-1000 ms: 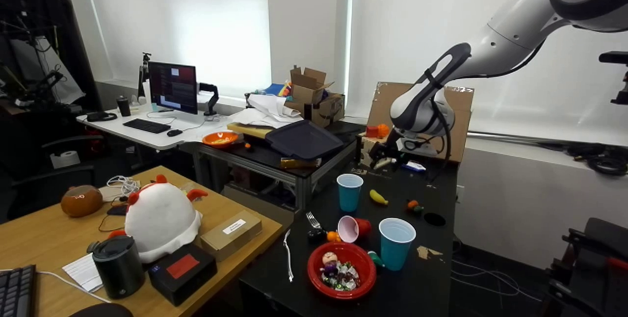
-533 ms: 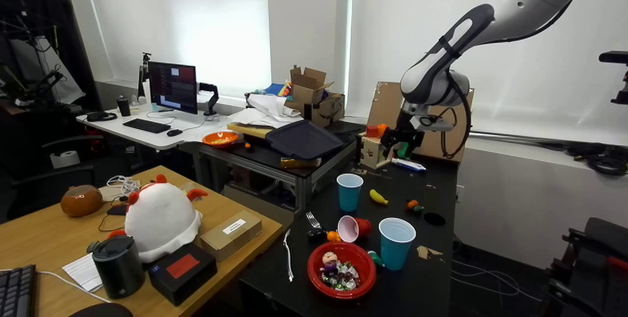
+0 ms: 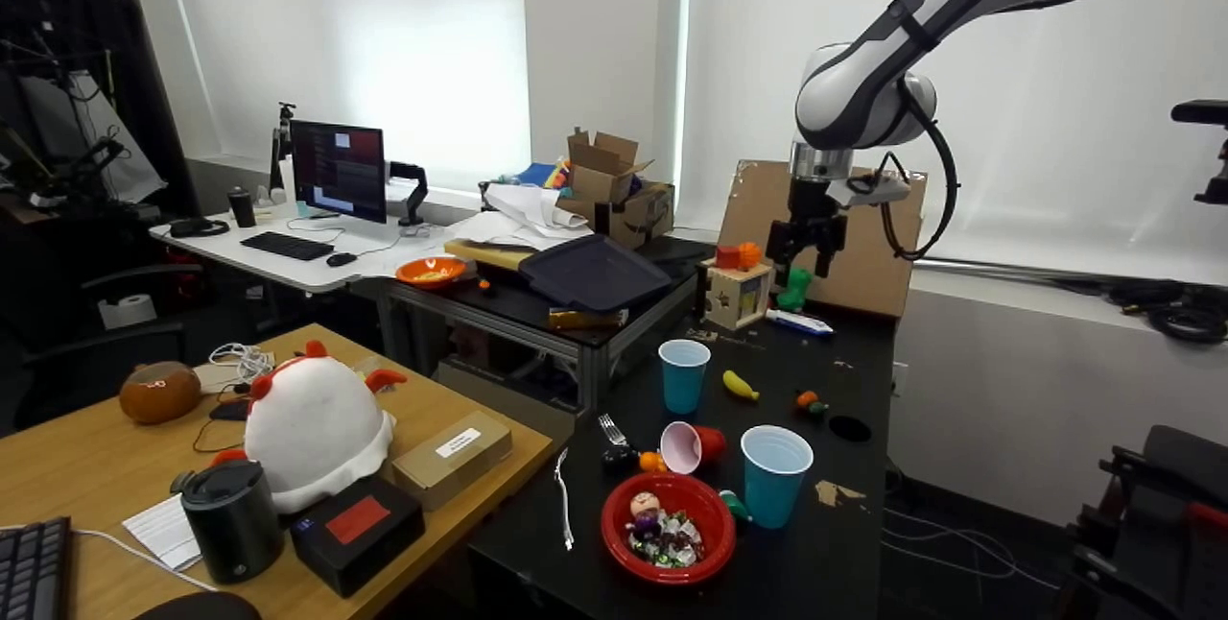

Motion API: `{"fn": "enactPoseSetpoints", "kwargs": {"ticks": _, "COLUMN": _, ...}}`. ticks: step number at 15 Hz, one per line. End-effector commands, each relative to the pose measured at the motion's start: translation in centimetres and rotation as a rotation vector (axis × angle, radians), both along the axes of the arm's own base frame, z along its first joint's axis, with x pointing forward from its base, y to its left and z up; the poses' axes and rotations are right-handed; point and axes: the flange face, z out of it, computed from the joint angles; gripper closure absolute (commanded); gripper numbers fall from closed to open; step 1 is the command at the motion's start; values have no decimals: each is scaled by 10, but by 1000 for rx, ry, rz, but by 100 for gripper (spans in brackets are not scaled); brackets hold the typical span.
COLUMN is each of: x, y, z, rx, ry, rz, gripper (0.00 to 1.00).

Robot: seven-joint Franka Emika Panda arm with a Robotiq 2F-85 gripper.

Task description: Pour the contents from the right blue cup into the bowl

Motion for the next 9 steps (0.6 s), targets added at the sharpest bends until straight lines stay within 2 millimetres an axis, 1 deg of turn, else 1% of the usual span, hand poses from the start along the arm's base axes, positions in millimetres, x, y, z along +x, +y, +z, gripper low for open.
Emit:
{"fn": "enactPoseSetpoints", "kwargs": {"ticks": 1, "x": -12, "y": 0, "z": 34, "rx": -72, "ry": 55, "rz": 72, "gripper": 0}}
{"fn": "enactPoseSetpoints", "kwargs": {"ticks": 3, "x": -10, "y": -8, "z": 50, "rx": -110, "ry": 88, "rz": 115, "gripper": 0}}
{"fn": "enactPoseSetpoints", "kwargs": {"ticks": 7, "x": -3, "y": -30, "z": 71, "rx": -156, "ry": 143, "rz": 184, "gripper": 0}}
{"fn": "enactPoseSetpoints", "kwargs": {"ticks": 8, "x": -2, "y": -35, "z": 73, "rx": -158, "ry": 169, "rz": 205, "gripper": 0}}
{"fn": "enactPoseSetpoints", "kwargs": {"ticks": 9, "x": -4, "y": -27, "z": 62, "rx": -143, "ry": 132, "rz": 170, "gripper": 0}}
